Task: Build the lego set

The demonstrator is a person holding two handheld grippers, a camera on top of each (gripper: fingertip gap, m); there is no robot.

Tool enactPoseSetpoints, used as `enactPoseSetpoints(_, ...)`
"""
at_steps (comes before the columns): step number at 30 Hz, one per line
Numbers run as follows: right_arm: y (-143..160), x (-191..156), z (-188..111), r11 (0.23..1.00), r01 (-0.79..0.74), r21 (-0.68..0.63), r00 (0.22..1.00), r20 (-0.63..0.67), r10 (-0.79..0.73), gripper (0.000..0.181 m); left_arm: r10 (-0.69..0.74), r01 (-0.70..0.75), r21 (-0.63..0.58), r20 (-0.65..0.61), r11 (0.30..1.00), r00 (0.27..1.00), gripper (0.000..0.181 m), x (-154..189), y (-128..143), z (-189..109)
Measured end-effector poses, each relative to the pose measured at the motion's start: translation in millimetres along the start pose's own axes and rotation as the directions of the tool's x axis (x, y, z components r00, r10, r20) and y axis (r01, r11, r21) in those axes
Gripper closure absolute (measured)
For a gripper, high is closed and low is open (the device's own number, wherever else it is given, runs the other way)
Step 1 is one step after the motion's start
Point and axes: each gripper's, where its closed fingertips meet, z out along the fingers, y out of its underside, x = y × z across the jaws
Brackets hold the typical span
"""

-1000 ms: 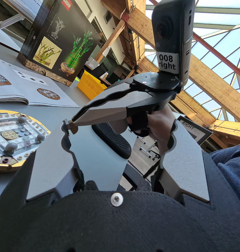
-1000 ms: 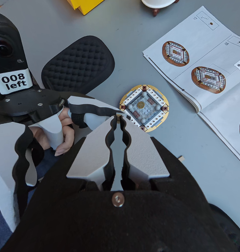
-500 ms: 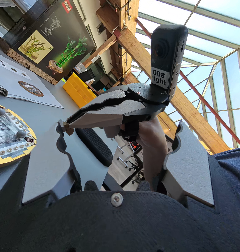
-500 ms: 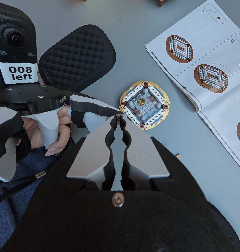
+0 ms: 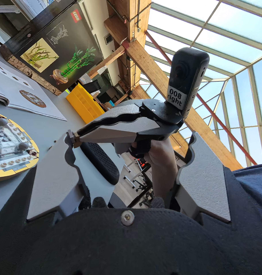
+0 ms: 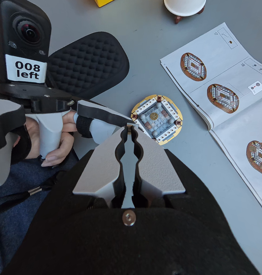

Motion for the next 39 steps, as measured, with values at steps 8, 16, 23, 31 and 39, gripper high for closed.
enactPoseSetpoints(8, 0.5, -1.3, -3.6, 0.997, -0.071, -0.005, 0.997, 0.039, 0.071, 0.177, 0.026, -0.026, -0.017, 0.007, 1.0, 1.0, 0.037, 0.3, 2.8, 0.0)
enactPoseSetpoints(16, 2.5, 0.0, -4.0, 0.995, -0.1, -0.025, 0.994, 0.034, 0.101, 0.178, 0.099, -0.096, -0.069, 0.041, 0.993, 0.994, 0.032, 0.2, 10.9, 4.9)
enactPoseSetpoints(23, 4.6, 0.0, -3.4, 0.997, -0.051, -0.061, 0.999, -0.009, 0.05, 0.178, 0.084, -0.079, -0.093, 0.048, 0.993, 0.995, 0.024, 2.5, 13.5, 7.5)
enactPoseSetpoints(31, 3.7, -4.8, -8.3, 0.997, -0.04, -0.061, 0.999, -0.009, 0.04, 0.178, 0.112, -0.105, -0.134, 0.051, 0.985, 0.992, 0.023, 9.1, 18.9, 7.0)
enactPoseSetpoints(39, -2.8, -7.6, -11.5, 1.0, -0.009, -0.022, 1.0, -0.018, 0.009, 0.178, 0.005, -0.005, -0.054, -0.005, 0.999, 1.0, 0.023, 17.9, 4.1, 3.3)
